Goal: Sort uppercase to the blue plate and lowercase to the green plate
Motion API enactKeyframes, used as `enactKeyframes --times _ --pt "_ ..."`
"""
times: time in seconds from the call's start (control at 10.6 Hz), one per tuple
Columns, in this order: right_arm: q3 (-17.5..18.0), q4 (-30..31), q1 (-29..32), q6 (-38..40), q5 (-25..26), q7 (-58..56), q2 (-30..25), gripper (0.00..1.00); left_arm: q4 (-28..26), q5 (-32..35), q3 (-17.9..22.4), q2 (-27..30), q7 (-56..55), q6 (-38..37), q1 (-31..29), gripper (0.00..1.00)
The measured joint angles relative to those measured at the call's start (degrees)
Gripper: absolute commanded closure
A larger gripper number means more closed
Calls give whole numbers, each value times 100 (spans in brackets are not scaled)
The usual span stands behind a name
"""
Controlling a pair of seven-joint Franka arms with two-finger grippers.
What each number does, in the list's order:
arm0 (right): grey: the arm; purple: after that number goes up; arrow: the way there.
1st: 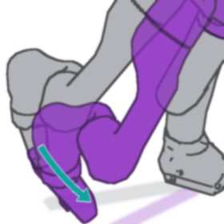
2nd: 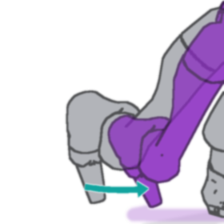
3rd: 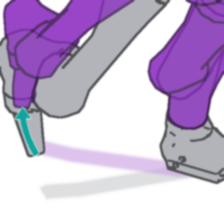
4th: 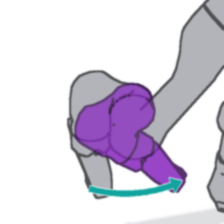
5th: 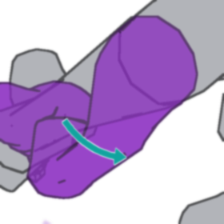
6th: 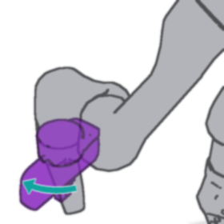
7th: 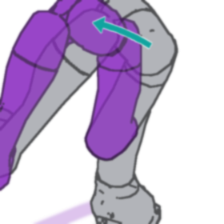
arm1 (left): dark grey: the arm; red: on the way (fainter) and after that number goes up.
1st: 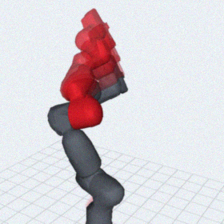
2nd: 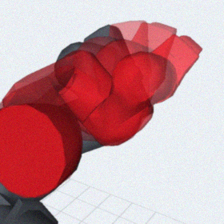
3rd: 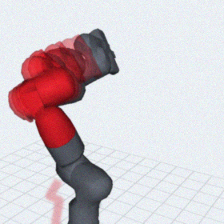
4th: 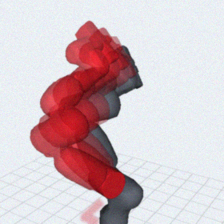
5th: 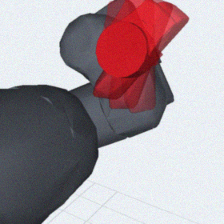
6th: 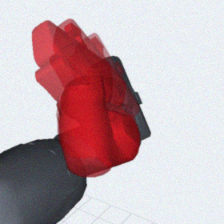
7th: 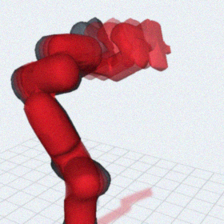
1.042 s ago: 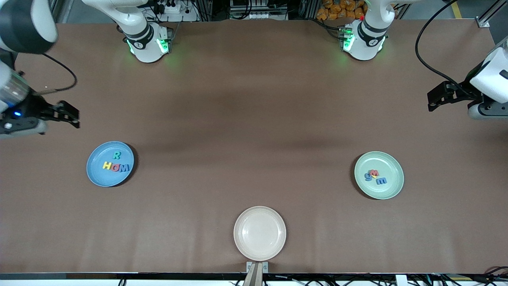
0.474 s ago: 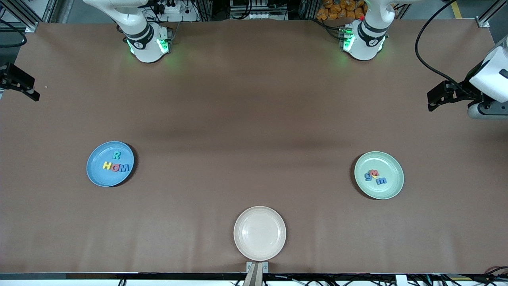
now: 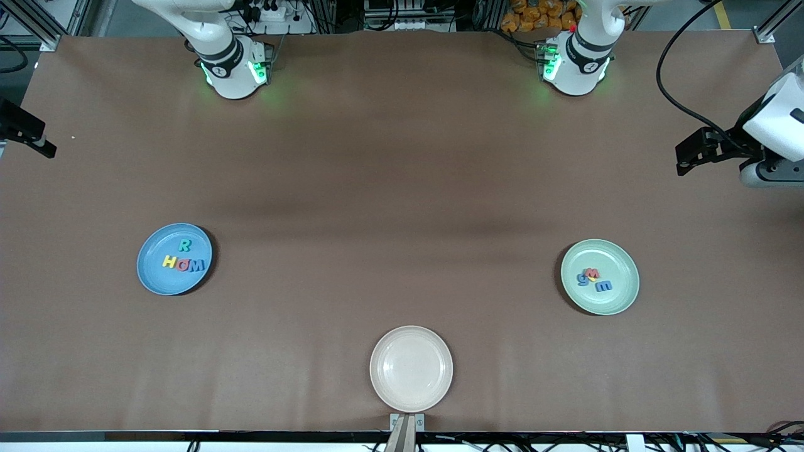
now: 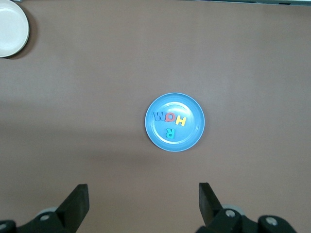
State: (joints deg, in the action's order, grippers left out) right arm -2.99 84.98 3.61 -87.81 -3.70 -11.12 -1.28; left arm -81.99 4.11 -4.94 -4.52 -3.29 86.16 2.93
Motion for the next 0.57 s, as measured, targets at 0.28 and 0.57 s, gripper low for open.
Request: enactKeyframes --times 0.28,0.57 --pt "4 1 0 0 72 179 22 0 1 -6 0 0 0 0 1 0" --pt "21 5 -4 26 166 383 38 0 1 -21 -3 0 0 0 2 0"
